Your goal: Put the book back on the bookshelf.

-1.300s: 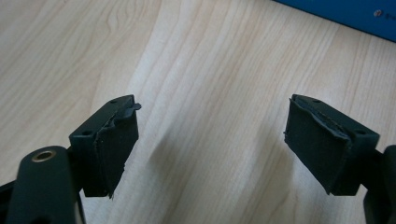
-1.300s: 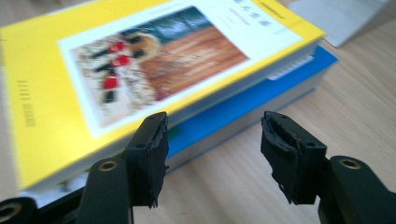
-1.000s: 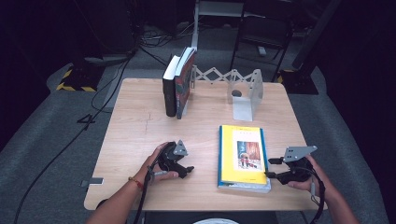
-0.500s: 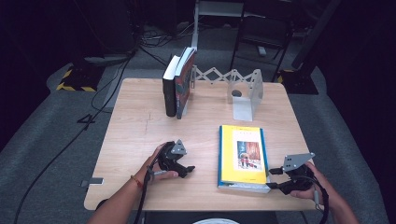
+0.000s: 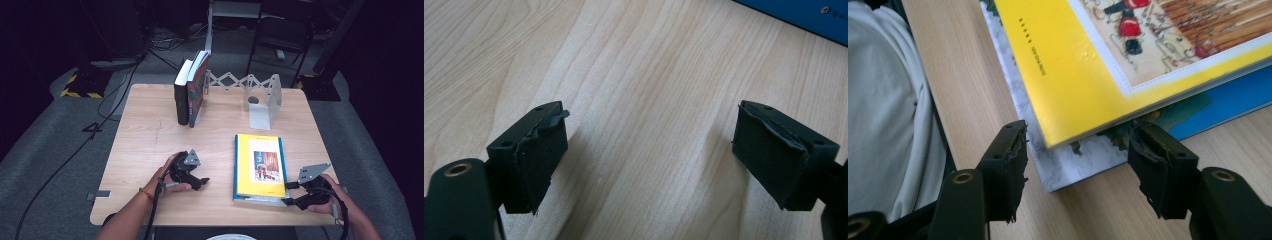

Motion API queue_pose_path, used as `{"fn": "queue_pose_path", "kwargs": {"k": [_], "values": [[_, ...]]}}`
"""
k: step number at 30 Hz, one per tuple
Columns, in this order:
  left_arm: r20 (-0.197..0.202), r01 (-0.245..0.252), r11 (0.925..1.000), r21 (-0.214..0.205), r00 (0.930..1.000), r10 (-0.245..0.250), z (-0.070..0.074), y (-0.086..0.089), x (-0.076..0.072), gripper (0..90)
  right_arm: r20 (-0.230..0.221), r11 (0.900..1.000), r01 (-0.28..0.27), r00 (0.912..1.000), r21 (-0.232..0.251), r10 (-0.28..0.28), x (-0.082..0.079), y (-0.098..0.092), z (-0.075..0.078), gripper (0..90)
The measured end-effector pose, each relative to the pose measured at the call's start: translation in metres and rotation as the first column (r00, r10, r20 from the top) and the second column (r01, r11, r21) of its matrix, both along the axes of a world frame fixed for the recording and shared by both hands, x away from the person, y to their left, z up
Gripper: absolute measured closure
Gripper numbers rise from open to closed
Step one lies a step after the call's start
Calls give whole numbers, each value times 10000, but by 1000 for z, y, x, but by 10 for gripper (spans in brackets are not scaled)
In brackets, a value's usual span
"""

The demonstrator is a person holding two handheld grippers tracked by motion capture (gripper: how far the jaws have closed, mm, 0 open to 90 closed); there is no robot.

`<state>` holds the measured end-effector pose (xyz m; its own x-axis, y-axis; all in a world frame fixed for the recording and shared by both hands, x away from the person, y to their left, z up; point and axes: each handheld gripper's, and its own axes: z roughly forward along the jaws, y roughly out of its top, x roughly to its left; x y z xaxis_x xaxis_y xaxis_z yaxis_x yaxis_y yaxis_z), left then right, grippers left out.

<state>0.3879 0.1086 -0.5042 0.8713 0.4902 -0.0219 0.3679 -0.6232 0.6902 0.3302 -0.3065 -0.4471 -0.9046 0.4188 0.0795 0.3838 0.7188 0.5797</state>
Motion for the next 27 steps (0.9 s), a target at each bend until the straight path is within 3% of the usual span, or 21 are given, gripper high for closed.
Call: {"fn": "queue_pose_path", "kwargs": {"k": [4, 7, 10, 13, 18, 23, 27], "values": [[5, 15, 10000, -7, 10000, -15, 0, -1, 0, 147, -128, 9965, 605, 9981, 573, -599, 8, -1, 0, 340], [19, 15, 10000, 14, 10000, -15, 0, -3, 0, 148, -342, 9935, 776, 9966, 828, -750, 14, 2, -2, 295], [31, 26, 10000, -7, 10000, -26, 0, -4, 0, 151, -259, 9906, 928, 9955, 1003, -906, 18, 3, -1, 286], [47, 16, 10000, 3, 10000, -16, 0, -6, 0, 152, -303, 9799, 1402, 9901, 1418, -1373, 28, 0, -3, 280], [77, -70, 10000, -16, 9999, 70, 0, -13, 0, 153, -289, 9631, 2109, 9775, 1670, -2091, 45, 2, -10, 241], [42, -121, 9999, 26, 9999, 121, 0, -20, -1, 154, -22, 9658, 1957, 9802, 1699, -1982, 49, 4, -12, 209], [-251, 30, 9999, -107, 9997, -33, 3, -26, 3, 168, 210, 9695, 1722, 9837, 1746, -1785, 50, 5, -12, 201]]}}
